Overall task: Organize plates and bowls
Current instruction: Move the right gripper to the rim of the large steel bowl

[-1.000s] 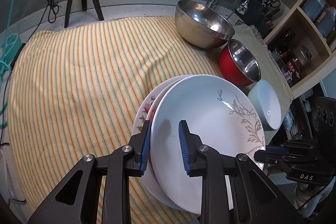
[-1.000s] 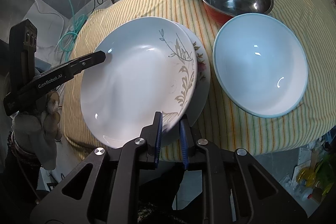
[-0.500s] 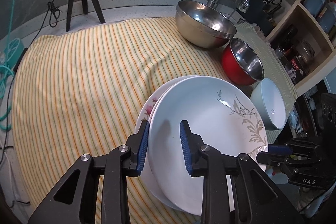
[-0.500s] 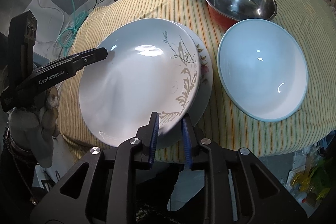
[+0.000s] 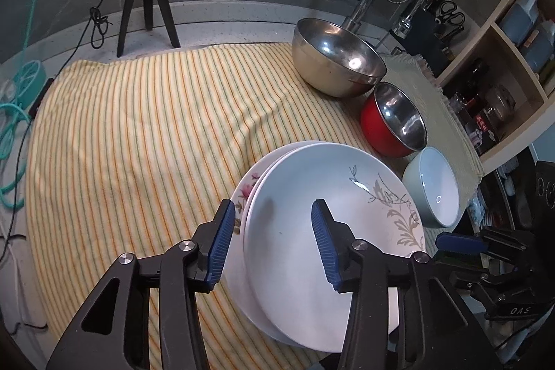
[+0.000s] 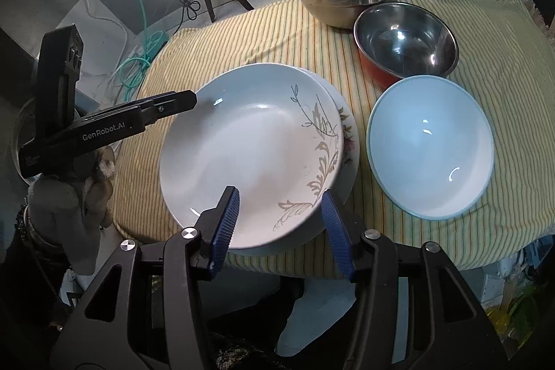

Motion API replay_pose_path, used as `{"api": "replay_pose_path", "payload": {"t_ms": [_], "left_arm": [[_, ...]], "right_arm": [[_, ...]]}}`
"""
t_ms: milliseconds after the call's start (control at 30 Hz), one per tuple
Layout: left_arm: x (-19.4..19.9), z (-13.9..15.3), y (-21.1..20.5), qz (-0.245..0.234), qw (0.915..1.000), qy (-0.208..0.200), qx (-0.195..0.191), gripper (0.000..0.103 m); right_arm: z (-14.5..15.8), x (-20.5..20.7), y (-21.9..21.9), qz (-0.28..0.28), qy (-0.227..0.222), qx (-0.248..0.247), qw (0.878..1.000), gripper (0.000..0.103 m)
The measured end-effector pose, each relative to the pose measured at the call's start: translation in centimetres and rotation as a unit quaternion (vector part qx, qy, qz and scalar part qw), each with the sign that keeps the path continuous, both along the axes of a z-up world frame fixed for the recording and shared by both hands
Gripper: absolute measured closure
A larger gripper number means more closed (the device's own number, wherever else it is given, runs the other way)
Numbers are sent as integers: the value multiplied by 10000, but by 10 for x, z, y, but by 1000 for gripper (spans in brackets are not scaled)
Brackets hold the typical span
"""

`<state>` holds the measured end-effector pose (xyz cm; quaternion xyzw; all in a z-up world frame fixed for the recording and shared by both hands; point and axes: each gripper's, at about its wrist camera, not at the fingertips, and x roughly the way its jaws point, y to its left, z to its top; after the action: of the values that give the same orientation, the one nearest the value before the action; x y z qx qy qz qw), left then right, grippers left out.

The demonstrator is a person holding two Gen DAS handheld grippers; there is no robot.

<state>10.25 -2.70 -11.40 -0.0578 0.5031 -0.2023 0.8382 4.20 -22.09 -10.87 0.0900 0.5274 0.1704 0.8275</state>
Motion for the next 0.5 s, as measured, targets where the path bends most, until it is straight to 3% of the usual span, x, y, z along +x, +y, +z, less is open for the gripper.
{"api": "replay_pose_path", "payload": {"t_ms": [67, 200, 333, 500], "left_arm": [[-1, 2, 2, 82, 10000, 7, -8, 50], [-3, 6, 5, 243, 9996, 3, -140, 50], [-5, 11, 6, 415, 9988, -1, -266, 50], [-5, 16, 2, 617, 9972, -11, -419, 50]], "right_arm": [[7, -1, -2, 45, -119, -6, 9999, 45], [23, 0, -9, 151, -363, -83, 9992, 42], [36, 4, -23, 186, -526, -62, 9984, 28], [49, 13, -51, 146, -663, -69, 9977, 27]]}}
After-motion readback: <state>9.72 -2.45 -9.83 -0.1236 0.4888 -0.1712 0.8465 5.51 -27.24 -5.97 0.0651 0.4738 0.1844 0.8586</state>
